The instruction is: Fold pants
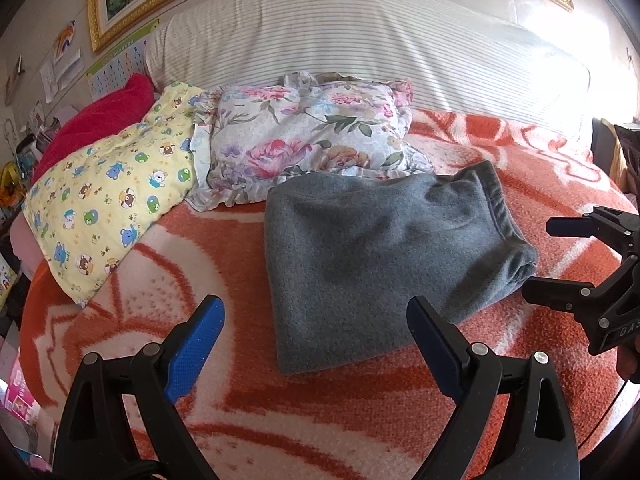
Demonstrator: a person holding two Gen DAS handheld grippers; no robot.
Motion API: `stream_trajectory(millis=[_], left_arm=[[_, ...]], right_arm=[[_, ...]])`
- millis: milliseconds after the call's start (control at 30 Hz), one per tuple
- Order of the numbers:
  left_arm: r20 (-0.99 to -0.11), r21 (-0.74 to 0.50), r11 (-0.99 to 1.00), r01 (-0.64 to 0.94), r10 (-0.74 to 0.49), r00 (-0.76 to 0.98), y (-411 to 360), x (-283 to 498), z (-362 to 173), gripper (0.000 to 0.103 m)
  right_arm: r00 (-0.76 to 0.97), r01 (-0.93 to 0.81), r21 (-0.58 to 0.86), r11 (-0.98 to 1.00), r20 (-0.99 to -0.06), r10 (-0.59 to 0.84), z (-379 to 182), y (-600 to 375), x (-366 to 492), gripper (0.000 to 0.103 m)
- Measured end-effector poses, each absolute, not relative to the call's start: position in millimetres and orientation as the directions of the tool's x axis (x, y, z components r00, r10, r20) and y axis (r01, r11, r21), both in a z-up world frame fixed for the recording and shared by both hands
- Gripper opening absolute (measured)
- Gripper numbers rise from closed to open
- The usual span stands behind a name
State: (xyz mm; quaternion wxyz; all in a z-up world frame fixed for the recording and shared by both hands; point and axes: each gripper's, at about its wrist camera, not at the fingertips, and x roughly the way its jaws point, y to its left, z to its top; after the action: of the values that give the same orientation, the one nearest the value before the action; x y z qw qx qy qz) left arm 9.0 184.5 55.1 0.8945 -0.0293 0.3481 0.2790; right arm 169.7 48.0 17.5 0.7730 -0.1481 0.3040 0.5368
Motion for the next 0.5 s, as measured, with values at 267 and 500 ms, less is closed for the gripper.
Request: stream_trajectory(millis=[267,500], left_arm=[[-0.623,0.18,0.817,-0.548,0.526,0.579,186.4,11.6,52.7,0.093],[-0.606,0.177,0.81,-0.559,0.537,0.586,189.6,11.4,56.9,0.093]], right_arm=[[0.237,-0.92,0.1,0.38,-0.63,0.739,17.3,50.2,171.3,0.102],[0.235,-0.925,0.092,0.37,-0.626,0.744,18.5,55.3,169.3,0.102]])
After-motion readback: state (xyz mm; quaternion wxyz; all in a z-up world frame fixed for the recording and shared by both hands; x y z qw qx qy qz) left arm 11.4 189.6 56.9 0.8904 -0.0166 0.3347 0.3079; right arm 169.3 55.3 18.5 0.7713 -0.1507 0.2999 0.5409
